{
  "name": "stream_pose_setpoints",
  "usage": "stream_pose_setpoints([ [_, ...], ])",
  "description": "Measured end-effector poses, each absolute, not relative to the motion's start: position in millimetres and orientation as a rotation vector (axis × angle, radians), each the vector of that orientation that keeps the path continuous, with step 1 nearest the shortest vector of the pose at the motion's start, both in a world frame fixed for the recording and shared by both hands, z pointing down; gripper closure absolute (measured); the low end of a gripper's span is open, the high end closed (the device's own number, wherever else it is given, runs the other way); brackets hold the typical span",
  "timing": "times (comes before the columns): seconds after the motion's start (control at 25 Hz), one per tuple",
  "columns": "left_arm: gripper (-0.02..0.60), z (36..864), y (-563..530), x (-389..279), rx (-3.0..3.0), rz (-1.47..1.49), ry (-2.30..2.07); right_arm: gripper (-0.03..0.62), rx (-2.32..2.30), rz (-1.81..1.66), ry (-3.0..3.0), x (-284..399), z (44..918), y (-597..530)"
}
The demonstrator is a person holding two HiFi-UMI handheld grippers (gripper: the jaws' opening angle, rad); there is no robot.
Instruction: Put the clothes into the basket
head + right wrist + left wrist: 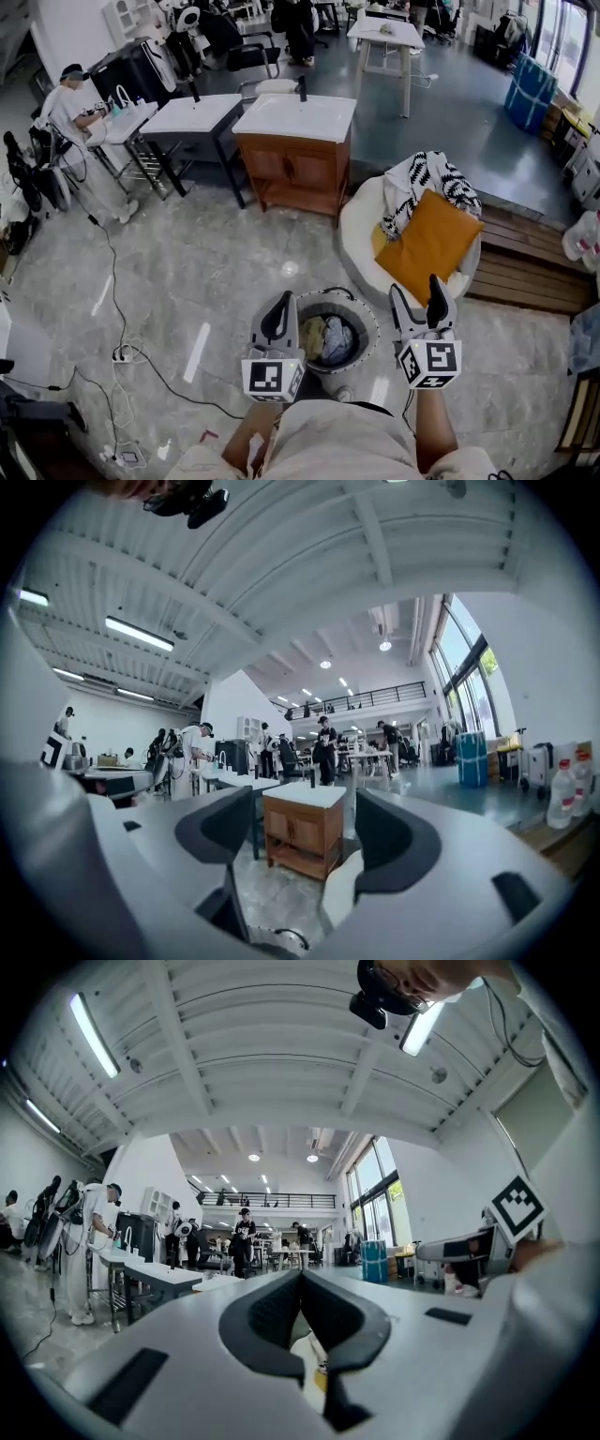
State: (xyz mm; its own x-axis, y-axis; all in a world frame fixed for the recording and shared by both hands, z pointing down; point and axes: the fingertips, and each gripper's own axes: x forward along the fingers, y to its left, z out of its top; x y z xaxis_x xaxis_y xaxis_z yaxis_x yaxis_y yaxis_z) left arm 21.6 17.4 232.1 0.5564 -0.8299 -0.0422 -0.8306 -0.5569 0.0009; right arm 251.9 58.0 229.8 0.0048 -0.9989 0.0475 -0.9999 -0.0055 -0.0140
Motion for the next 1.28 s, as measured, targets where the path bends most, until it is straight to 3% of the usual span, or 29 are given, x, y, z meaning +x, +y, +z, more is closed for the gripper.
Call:
stream_pose_setpoints([
  [0.2,0.577,217,19,22,-2.733,0.077,1.477,0.27,2.247,-0.132,-2.19,254,190,68],
  [0.4,0.577,207,18,26,-2.722,0.095,1.468,0.288,2.22,-0.119,-2.197,252,186,66],
  [0.92,0.577,211,18,45,-2.737,0.082,1.454,0.579,2.19,-0.05,-2.194,255,208,63],
  [1.28,0.577,213,14,55,-2.734,0.051,1.452,0.584,2.208,-0.067,-2.189,262,205,60],
])
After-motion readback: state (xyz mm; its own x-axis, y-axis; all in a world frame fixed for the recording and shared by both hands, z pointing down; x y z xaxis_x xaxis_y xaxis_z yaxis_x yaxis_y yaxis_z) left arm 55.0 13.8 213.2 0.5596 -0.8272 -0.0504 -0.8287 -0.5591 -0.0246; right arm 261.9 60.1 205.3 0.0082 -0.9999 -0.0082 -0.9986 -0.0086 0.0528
